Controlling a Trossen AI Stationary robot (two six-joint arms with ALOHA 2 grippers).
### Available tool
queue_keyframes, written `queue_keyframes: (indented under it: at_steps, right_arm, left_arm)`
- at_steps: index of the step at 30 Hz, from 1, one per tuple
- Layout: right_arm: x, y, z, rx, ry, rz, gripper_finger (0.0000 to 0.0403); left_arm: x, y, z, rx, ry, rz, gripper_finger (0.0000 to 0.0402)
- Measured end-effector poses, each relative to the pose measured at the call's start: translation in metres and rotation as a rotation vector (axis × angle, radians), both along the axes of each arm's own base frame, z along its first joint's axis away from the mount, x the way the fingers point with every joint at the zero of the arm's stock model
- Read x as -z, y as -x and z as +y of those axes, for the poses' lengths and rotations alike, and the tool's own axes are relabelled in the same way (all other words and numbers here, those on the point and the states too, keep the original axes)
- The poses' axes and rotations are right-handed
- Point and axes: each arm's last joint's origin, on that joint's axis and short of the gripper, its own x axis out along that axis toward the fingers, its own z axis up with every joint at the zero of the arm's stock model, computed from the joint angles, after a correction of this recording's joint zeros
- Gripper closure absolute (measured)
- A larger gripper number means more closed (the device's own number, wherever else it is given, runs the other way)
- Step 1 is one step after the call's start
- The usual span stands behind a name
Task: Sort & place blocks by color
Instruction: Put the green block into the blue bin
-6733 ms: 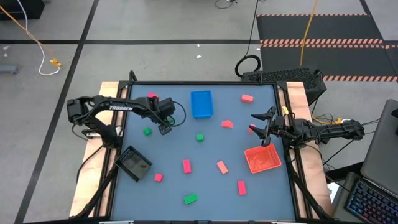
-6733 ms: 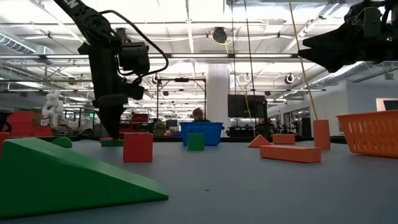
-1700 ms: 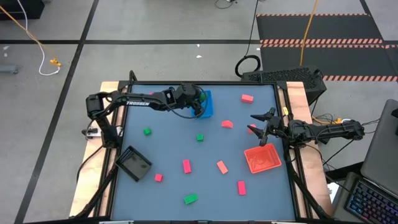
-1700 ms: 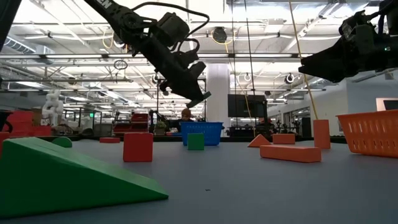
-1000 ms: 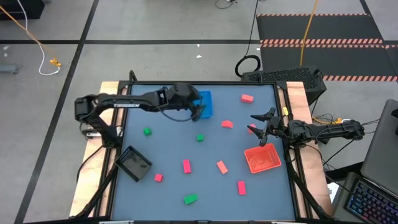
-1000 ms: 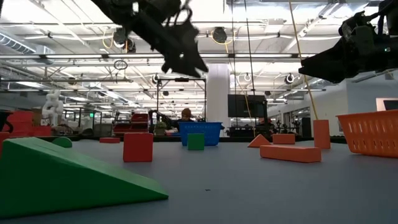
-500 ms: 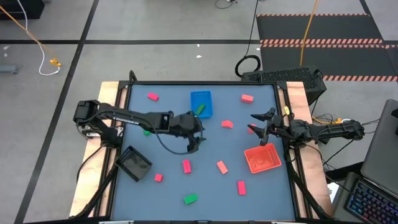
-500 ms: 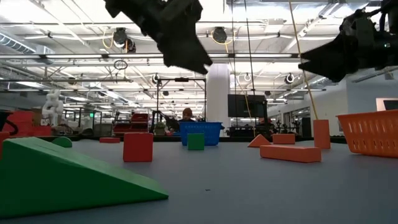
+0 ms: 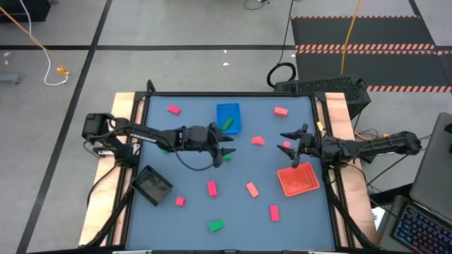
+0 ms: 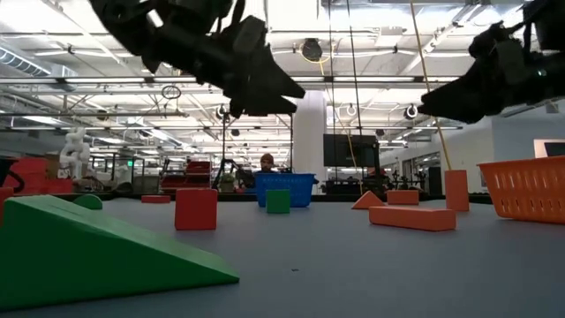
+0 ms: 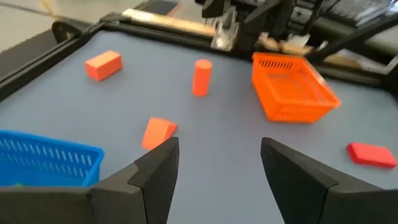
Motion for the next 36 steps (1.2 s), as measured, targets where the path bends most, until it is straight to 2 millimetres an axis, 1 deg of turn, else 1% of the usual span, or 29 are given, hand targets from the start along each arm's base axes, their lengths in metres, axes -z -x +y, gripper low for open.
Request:
queue_keyframes:
  at_steps: [2, 5, 7, 10, 14, 16, 18, 20, 23, 25, 29, 31, 33, 36]
  right_arm:
    - [-0.005, -0.004, 0.000, 0.001, 0.006, 0.014, 0.0151]
    - [-0.007, -0.011, 0.001, 0.004, 0.005, 0.063, 0.0151]
    - [-0.008, -0.015, 0.001, 0.004, -0.004, 0.098, 0.0151]
    - [-0.017, -0.024, 0.002, 0.003, -0.011, 0.134, 0.0151]
    - [-0.028, -0.035, 0.002, 0.023, 0.007, 0.323, 0.0151]
    - [-0.034, -0.040, 0.001, 0.059, -0.008, 0.424, 0.0151]
    - [-0.043, -0.046, 0.000, 0.085, -0.037, 0.488, 0.0151]
    - [-0.046, -0.053, -0.001, 0.102, -0.056, 0.533, 0.0151]
    - [-0.049, -0.065, -0.002, 0.104, -0.056, 0.551, 0.0151]
    - [-0.051, -0.074, -0.003, 0.093, -0.064, 0.529, 0.0151]
    - [-0.049, -0.093, -0.007, 0.063, -0.072, 0.484, 0.0151]
    - [-0.047, -0.101, -0.010, 0.048, -0.075, 0.471, 0.0151]
    - [-0.045, -0.108, -0.013, 0.039, -0.085, 0.476, 0.0151]
    - [-0.042, -0.118, -0.018, 0.028, -0.087, 0.479, 0.0151]
  left_arm:
    - [0.007, 0.005, 0.002, 0.007, 0.019, -0.018, 0.0172]
    - [0.018, 0.013, 0.003, 0.019, 0.029, -0.019, 0.0172]
    - [0.019, 0.016, 0.002, 0.022, 0.026, -0.041, 0.0172]
    - [0.024, 0.019, 0.000, 0.028, 0.028, -0.016, 0.0172]
    - [0.023, 0.024, -0.002, 0.041, 0.011, -0.008, 0.0172]
    - [0.026, 0.031, -0.002, 0.041, 0.012, 0.023, 0.0172]
    - [0.023, 0.034, -0.002, 0.036, 0.006, 0.006, 0.0172]
    - [0.022, 0.043, -0.003, 0.036, 0.001, 0.013, 0.0172]
    - [0.025, 0.055, -0.003, 0.021, -0.009, 0.023, 0.0172]
    - [0.026, 0.066, -0.003, 0.000, -0.009, 0.033, 0.0172]
    - [0.033, 0.087, -0.003, -0.038, 0.019, 0.072, 0.0172]
    - [0.035, 0.094, -0.004, -0.047, 0.043, 0.071, 0.0172]
    - [0.039, 0.104, -0.004, -0.080, 0.053, 0.109, 0.0172]
    - [0.046, 0.114, -0.001, -0.176, 0.022, 0.190, 0.0172]
